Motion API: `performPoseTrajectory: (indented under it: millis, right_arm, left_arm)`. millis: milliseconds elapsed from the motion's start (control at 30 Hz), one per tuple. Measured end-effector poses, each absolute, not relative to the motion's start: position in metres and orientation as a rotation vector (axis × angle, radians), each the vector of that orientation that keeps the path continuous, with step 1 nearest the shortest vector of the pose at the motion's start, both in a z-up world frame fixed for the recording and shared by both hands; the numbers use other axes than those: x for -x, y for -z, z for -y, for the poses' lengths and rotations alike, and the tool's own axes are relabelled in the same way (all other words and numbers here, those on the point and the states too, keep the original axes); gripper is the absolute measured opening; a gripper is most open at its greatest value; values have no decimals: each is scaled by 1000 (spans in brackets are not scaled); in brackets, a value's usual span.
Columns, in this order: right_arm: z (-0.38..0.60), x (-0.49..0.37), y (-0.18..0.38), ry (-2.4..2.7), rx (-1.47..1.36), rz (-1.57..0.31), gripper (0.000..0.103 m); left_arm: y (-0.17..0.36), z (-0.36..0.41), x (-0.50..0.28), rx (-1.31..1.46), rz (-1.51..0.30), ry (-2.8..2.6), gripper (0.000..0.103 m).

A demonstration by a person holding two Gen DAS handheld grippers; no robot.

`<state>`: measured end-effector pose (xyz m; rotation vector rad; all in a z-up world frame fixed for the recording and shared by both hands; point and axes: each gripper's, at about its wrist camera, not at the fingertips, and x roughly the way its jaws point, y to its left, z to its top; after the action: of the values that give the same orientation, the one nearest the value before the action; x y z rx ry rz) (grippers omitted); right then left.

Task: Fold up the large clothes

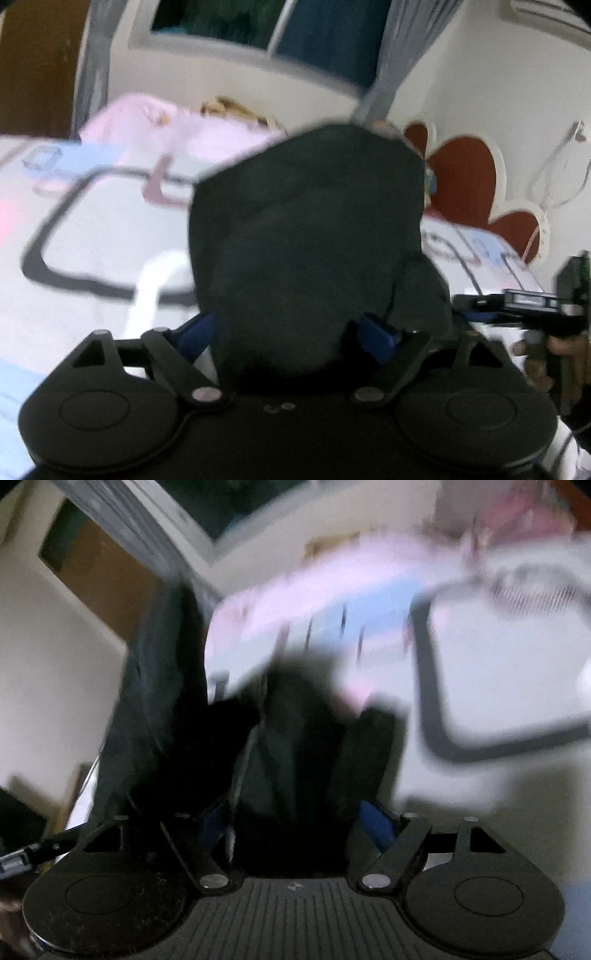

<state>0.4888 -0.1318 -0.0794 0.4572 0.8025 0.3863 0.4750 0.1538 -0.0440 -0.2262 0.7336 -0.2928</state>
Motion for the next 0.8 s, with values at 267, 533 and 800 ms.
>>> performPoseTrajectory:
  millis: [267, 533, 800]
  right_arm:
    - [36, -525, 16, -510, -235, -649, 48]
    - [-13, -547, 93, -441, -56, -831, 48]
    - [10, -536, 117, -399, -127, -879, 48]
  left_arm:
    - [19, -110, -522, 168, -714, 319, 72]
    - [55, -54, -530, 10, -777, 223, 73]
    - [65, -28, -528, -80, -795, 173, 73]
